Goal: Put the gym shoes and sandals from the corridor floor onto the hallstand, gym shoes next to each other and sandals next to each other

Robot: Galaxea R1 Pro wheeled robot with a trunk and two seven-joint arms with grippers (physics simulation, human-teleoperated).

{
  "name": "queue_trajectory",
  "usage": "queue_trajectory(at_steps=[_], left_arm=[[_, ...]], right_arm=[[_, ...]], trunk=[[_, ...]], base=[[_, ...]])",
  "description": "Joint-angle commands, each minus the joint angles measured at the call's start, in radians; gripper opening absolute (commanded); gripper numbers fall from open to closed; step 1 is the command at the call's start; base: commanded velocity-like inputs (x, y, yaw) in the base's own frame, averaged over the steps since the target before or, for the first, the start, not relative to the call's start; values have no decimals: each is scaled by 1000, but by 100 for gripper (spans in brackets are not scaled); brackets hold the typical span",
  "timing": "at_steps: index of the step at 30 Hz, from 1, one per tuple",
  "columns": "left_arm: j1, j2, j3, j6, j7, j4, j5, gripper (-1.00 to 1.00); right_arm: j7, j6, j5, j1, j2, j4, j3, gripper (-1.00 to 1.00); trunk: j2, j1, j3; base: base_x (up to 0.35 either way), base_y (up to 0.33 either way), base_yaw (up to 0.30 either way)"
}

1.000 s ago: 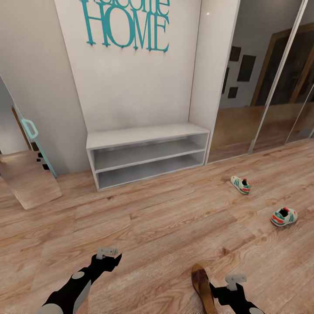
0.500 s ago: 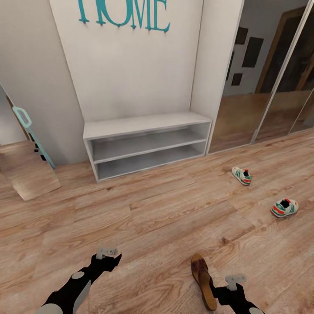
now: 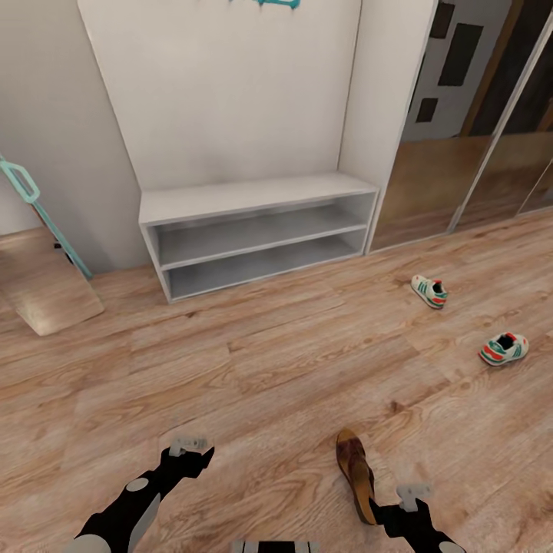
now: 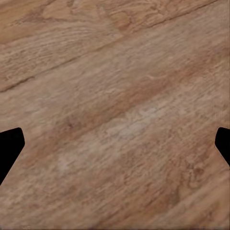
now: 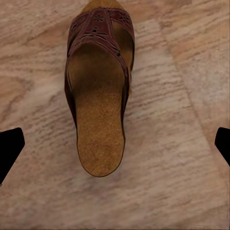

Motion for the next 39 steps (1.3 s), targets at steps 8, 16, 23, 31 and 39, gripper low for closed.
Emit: queue_trajectory(at_steps=[8, 16, 23, 31, 39], left_arm=[[-1, 2, 0, -1, -3, -18, 1, 100], [3, -1, -2, 105, -52, -281, 1, 100], [4, -1, -2, 198, -73, -413, 0, 100], [4, -1, -3, 237, -81, -507, 0, 100], [4, -9, -1, 235, -83, -505, 1, 100]], right_arm=[[3, -3, -1, -1, 0, 1, 0, 100], [3, -3, -1, 0, 0, 1, -3, 100], [3, -3, -1, 0, 0, 1, -4, 100], [5, -3, -1, 0, 0, 1, 2, 100], [6, -3, -1, 0, -1, -1, 3, 100]], trunk=[[-2, 3, -44], [-4, 6, -74], [-4, 6, -74], [-4, 6, -74], [-4, 6, -74]], base=[[0, 0, 0], [0, 0, 0], [0, 0, 0], [0, 0, 0], [0, 0, 0]])
